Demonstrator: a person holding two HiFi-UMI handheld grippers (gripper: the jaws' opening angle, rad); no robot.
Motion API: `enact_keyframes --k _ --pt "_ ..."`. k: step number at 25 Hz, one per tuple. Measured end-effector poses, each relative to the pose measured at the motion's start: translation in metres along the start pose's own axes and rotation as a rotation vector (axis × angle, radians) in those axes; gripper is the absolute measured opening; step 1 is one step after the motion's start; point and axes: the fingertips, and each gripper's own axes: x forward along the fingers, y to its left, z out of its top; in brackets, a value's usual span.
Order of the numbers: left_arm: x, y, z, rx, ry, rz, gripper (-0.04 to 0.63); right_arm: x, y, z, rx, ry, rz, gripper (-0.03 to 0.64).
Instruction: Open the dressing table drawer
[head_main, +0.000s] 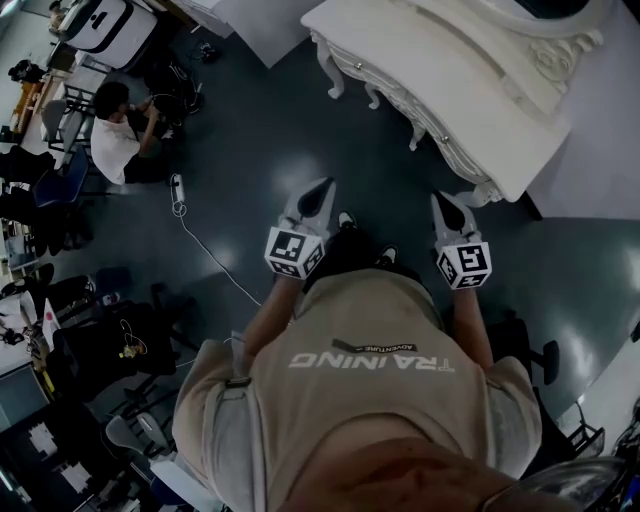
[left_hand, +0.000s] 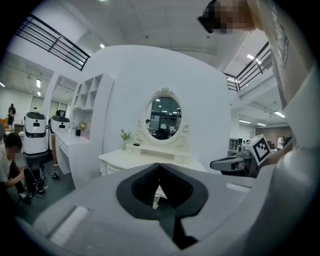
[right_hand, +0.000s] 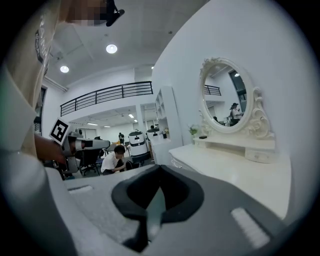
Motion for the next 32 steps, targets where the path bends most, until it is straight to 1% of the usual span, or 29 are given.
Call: enact_keyframes --k 3,6,8,10,12,15,18,21,28,32 --pt "0.010 0.030 -0.002 -0.008 0.006 0.016 -0.002 0.036 -0.006 0.013 -0.004 0.002 0.003 0.003" --pt "0.028 0.058 -0.003 -0.016 0.000 0.024 -0.002 0.066 -0.026 0.036 0.010 -0.023 -0.041 0.003" --pt "0.045 0.072 0.001 -0.027 -0.012 0.008 -0.002 0.081 -0.036 0.049 0.027 -0.033 -0.056 0.003" --pt "0.065 0.090 0.014 -0.032 -0.039 -0.014 -0.002 0.100 -0.041 0.062 0.024 -0.032 -0.053 0.003" --pt "0.083 0.112 0.029 -0.023 -0.053 -0.032 -0.002 0.123 -0.040 0.076 0.012 -0.033 -0.057 0.003" --pt "0.106 0.141 0.042 -0.014 -0.056 -0.078 -0.002 0.156 -0.039 0.090 0.015 -0.044 -0.092 0.003" --pt "0.121 0.160 0.046 0.007 -0.052 -0.135 -0.002 0.183 -0.036 0.095 0.012 -0.053 -0.126 0.003" --pt "0.133 0.181 0.044 0.015 -0.048 -0.166 -0.002 0.210 -0.034 0.100 0.002 -0.063 -0.135 0.003" --pt "0.159 0.209 0.037 -0.035 -0.035 -0.160 -0.002 0.246 -0.042 0.103 0.008 -0.037 -0.117 0.003" --pt "0.194 0.218 0.042 -0.028 -0.021 -0.151 -0.002 0.270 -0.069 0.101 0.026 -0.021 -0.099 0.003"
